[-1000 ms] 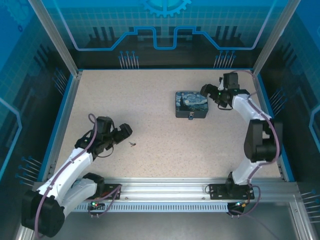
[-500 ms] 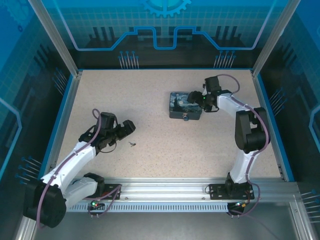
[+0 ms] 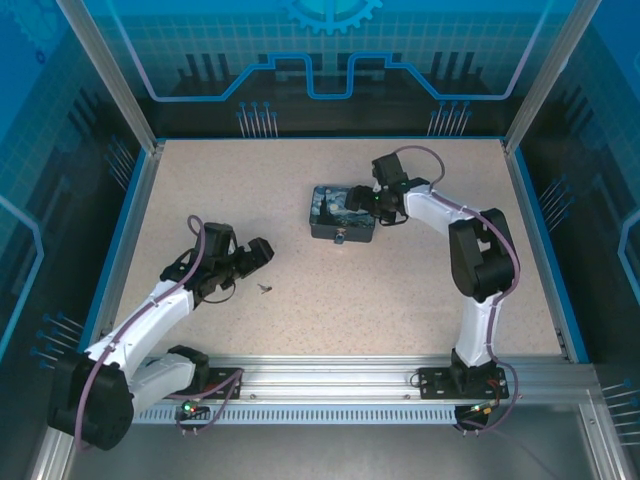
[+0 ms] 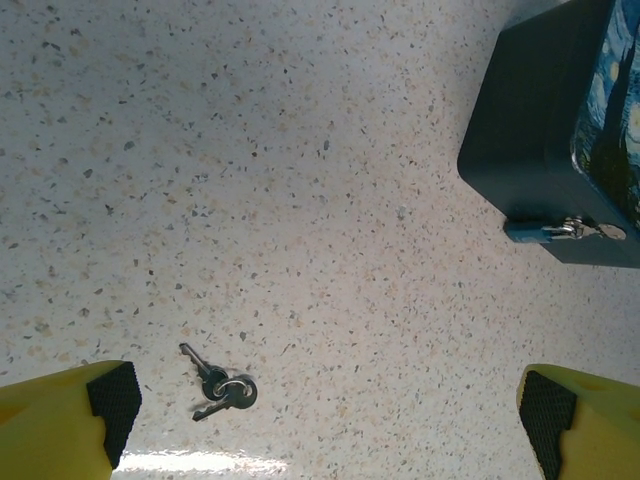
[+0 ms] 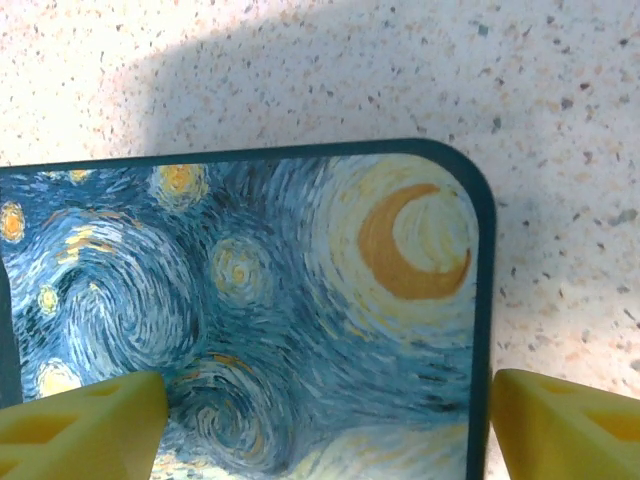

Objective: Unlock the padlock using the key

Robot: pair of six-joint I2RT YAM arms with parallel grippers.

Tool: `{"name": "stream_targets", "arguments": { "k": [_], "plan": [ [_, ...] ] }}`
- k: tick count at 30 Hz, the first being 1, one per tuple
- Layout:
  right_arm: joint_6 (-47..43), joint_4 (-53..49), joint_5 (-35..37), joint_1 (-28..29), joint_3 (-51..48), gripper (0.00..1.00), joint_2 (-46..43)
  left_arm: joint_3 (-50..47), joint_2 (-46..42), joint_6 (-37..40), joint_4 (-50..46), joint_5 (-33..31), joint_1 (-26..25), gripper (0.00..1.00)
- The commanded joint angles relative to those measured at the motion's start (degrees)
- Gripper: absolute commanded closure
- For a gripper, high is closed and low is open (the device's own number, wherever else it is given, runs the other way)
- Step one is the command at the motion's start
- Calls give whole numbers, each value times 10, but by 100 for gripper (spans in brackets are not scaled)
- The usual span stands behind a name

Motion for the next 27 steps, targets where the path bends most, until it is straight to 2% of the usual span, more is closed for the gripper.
{"name": "stream_targets", "arguments": {
  "k": [1, 4, 8, 17, 22, 27],
  "plan": [
    [-15, -33, 39, 3, 32, 13, 15, 0, 9, -10, 24, 11, -4, 1],
    [-15, -37, 35, 2, 42, 9, 12, 35, 57, -5, 52, 19, -4, 1],
    [-11, -34, 24, 0, 47, 8, 4, 127, 170, 6, 85, 43, -7, 1],
    [17, -9, -5, -15, 8, 11, -9, 351, 399, 12, 120, 72, -31, 1],
    [31, 21, -40, -26, -18, 15, -18, 424, 483, 9, 118, 73, -49, 1],
    [35, 40, -71, -30, -32, 20, -23, 447, 520, -7, 130, 73, -65, 1]
  ]
}}
